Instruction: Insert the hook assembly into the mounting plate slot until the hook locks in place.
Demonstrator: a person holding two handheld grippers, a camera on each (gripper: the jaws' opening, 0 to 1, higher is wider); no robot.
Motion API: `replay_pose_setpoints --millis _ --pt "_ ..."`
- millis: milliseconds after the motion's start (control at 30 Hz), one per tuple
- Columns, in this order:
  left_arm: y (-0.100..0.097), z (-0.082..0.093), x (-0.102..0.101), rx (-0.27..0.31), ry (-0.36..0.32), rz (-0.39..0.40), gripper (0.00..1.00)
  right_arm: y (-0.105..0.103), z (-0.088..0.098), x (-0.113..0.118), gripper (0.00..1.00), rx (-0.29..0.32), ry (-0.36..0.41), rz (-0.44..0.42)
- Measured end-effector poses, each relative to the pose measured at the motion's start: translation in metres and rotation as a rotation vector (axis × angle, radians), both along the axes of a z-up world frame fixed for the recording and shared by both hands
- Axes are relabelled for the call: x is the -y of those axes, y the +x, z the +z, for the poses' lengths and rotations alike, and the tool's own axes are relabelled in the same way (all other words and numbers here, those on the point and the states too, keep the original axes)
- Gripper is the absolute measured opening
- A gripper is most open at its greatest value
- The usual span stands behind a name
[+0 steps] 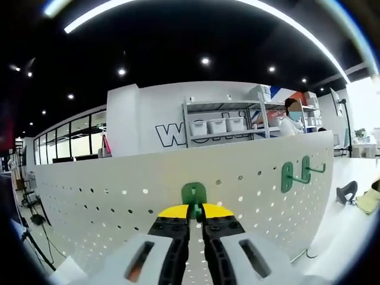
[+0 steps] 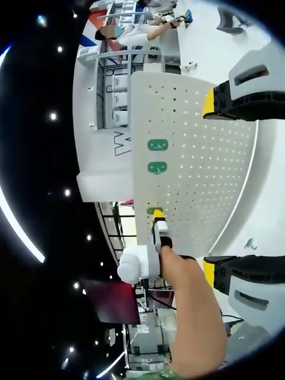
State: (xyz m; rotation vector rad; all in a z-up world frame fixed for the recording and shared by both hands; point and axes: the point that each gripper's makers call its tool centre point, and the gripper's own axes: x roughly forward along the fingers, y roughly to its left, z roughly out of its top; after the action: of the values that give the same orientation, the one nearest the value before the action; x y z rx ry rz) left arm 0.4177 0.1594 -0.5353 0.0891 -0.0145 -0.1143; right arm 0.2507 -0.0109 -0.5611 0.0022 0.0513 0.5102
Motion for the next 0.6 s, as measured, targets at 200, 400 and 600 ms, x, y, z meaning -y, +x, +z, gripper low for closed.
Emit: replay_pose_setpoints --millis 200,400,600 --pt "-0.0032 0.0051 0.0011 0.011 -0.019 -0.008 0.1 -0.0015 0.0006 -0.0017 0.97 0.002 -0.001 0.002" --pt "-0.0045 0.0061 0.0014 0.012 -0.039 -0.015 0.16 -0.0032 0.0026 -0.0021 0.97 0.008 -0.003 0.0" --pt "-0.0049 0.0092 0.0041 0.019 -0.05 -0.029 0.22 -0.0042 0.0026 -0.0008 0.97 0.008 -0.003 -0.004"
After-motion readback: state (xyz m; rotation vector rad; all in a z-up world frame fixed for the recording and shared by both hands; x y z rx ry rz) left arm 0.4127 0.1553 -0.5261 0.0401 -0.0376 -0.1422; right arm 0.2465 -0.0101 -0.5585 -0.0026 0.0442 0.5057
